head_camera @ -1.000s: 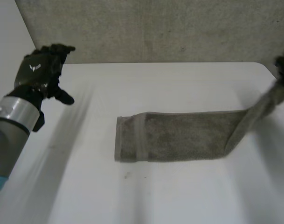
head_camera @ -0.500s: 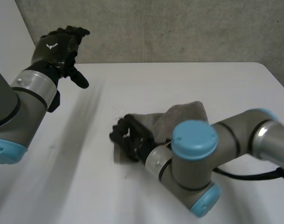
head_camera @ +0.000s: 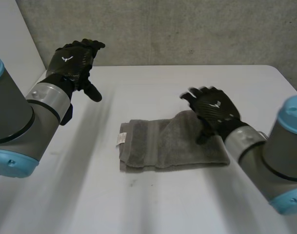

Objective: Fold the towel.

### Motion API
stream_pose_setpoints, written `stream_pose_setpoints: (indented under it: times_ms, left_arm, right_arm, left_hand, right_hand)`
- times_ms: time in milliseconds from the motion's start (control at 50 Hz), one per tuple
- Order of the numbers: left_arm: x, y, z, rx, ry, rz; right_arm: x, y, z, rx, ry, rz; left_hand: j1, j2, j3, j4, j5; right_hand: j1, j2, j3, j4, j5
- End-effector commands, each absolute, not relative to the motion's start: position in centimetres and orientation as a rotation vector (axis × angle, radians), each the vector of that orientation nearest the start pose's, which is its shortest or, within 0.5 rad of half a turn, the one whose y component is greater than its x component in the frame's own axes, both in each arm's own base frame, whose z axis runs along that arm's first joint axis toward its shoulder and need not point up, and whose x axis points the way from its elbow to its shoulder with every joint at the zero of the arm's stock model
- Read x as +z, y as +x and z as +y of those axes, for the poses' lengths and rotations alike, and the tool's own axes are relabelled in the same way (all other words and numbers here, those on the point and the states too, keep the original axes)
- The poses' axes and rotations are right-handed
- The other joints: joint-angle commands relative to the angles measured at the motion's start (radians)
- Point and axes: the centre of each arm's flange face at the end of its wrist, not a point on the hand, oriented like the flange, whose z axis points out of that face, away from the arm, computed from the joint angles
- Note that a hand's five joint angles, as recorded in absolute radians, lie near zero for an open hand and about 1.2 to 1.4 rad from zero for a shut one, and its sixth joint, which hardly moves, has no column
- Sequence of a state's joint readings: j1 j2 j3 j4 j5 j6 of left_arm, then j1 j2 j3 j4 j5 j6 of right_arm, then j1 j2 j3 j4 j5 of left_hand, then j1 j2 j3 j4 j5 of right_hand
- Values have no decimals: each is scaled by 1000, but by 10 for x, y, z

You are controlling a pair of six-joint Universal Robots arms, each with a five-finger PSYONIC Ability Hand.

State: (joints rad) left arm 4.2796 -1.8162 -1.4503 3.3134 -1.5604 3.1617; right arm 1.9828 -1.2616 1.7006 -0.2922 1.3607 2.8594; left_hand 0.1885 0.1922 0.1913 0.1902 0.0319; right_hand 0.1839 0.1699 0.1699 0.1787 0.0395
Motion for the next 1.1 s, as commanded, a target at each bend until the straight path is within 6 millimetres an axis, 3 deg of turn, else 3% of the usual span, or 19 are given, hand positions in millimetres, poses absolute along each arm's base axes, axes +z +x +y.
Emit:
stream_pose_setpoints:
  times_ms: [20,60,160,280,300,320,440,560,600,620,660,720,760,780,820,880,920,980,1100]
  left_arm:
    - [277,-279,-273,-2460,584,2359]
    - [276,-280,-273,-2457,587,2363]
    - [274,-282,-271,-2452,597,2369]
    - [273,-283,-270,-2447,599,2375]
    - [273,-283,-270,-2447,599,2376]
    - [273,-283,-270,-2447,601,2374]
    - [274,-282,-270,-2453,600,2369]
    - [275,-282,-270,-2458,597,2367]
    - [277,-282,-270,-2461,594,2363]
    - [277,-282,-270,-2461,594,2363]
    - [277,-281,-270,-2463,592,2361]
    - [279,-281,-270,-2464,583,2356]
    - [281,-280,-270,-2471,573,2349]
    - [281,-280,-270,-2471,573,2349]
    - [283,-279,-270,-2478,567,2342]
    - [287,-278,-269,-2490,563,2331]
    - [288,-277,-270,-2493,556,2328]
    - [288,-277,-270,-2493,556,2328]
    - [288,-278,-268,-2493,563,2331]
  right_arm:
    - [161,232,-264,-1753,-870,2159]
    - [148,221,-267,-1693,-857,2192]
    - [123,216,-270,-1592,-864,2219]
    - [114,215,-277,-1596,-893,2221]
    - [112,214,-280,-1620,-909,2221]
    - [112,215,-283,-1640,-923,2213]
    - [118,214,-289,-1700,-938,2199]
    - [154,222,-307,-1896,-968,2116]
    - [180,254,-300,-1956,-1029,1966]
    - [180,255,-300,-1957,-1029,1965]
    - [196,302,-275,-1940,-1127,1795]
    - [197,321,-262,-1912,-1165,1749]
    - [192,352,-238,-1844,-1242,1689]
    - [192,352,-238,-1844,-1242,1689]
    - [179,374,-217,-1767,-1325,1647]
    - [169,384,-205,-1728,-1372,1630]
    - [147,394,-185,-1655,-1466,1611]
    - [135,395,-177,-1621,-1517,1618]
    - [142,390,-176,-1613,-1501,1637]
  left_hand:
    - [25,21,22,23,7]
    - [25,21,22,23,7]
    - [25,21,22,23,7]
    - [25,21,22,23,7]
    - [25,21,22,23,7]
    - [22,18,19,20,4]
    - [22,18,19,20,4]
    - [22,18,19,20,4]
    - [19,15,16,17,1]
    - [19,15,16,17,1]
    - [19,15,16,17,1]
    - [16,12,13,14,-2]
    - [13,10,10,12,-5]
    - [13,10,10,12,-5]
    - [13,10,10,12,-5]
    - [13,10,10,12,-5]
    - [13,10,10,12,-5]
    - [10,7,8,9,-8]
    - [7,4,5,6,-11]
  right_hand:
    - [203,218,217,209,173]
    - [391,405,404,396,360]
    - [596,610,610,601,566]
    - [932,946,946,937,901]
    - [1118,1132,1132,1123,1087]
    - [1211,1225,1225,1217,1181]
    - [1212,1226,1226,1218,1182]
    - [1212,1226,1226,1218,1182]
    - [1212,1226,1226,1218,1182]
    - [1212,1226,1226,1218,1182]
    - [1212,1226,1226,1218,1182]
    - [1212,1226,1226,1218,1182]
    - [1212,1226,1226,1218,1182]
    - [1212,1226,1226,1218,1182]
    - [1212,1226,1226,1218,1182]
    - [1212,1226,1226,1218,1182]
    - [1212,1226,1226,1218,1182]
    - [1212,1226,1226,1218,1182]
    - [1193,1207,1207,1198,1163]
